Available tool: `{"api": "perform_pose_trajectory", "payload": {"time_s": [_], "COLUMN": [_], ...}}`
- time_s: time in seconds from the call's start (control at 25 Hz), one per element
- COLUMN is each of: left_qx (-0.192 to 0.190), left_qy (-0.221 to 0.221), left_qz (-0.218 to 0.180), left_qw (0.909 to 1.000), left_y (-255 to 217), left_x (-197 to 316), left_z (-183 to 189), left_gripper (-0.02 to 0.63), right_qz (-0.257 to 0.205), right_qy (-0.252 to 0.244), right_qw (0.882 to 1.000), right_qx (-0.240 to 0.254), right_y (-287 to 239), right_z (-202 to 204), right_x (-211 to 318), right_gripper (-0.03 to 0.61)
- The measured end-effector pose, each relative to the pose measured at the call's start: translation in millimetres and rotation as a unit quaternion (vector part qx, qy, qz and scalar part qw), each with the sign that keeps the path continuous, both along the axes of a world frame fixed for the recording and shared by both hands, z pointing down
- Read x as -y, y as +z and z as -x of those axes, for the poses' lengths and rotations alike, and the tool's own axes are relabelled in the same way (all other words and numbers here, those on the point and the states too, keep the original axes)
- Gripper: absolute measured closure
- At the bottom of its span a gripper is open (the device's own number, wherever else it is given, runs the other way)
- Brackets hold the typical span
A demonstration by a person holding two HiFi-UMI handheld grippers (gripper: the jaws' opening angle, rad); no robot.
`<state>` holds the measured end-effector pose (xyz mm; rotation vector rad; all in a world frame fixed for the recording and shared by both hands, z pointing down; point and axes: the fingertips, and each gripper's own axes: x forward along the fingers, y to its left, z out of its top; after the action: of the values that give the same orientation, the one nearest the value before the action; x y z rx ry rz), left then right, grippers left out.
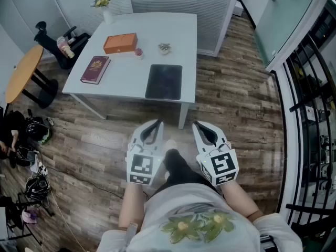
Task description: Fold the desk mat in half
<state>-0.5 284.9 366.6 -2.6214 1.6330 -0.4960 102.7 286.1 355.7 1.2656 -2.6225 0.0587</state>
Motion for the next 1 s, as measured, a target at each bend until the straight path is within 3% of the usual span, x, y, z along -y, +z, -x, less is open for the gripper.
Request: {"api": "perform_pose_trajectory", "payload": {"time_s": [0.4, 0.72, 0.84, 1.0], "left_qx": [0.006, 0.023, 0.012, 0.021], "left_qy": [0.002, 0.022, 0.029, 0.046], "left_qz": [0.005, 0.002, -0.013, 0.0], "left_qw": [1.0, 0.9995, 0.9994, 0.9987], "left_y": [4.3, 4.3, -3.2, 0.8], "left_x": [28.6, 66.2, 82.0, 102.0], "left_z": [6.8, 19.4, 28.7, 39.6], "left_gripper": [0.611, 0.604, 0.558, 0.444], "right_qz": [0.009, -0.003, 0.0, 0.01], "right_qy": [-0.029, -0.04, -0.049, -0.059], "right_qw": [1.0, 0.999, 0.998, 0.996], "right_qx": [0.009, -0.037, -0.051, -0.071], "right_y": [7.7, 17.5, 20.3, 28.8], "right_z": [12.5, 22.6, 27.5, 34.5], "right_x": [32.0, 69.2, 84.4, 104.2], "right_gripper": [0.56, 0.548, 0.444, 0.394]}}
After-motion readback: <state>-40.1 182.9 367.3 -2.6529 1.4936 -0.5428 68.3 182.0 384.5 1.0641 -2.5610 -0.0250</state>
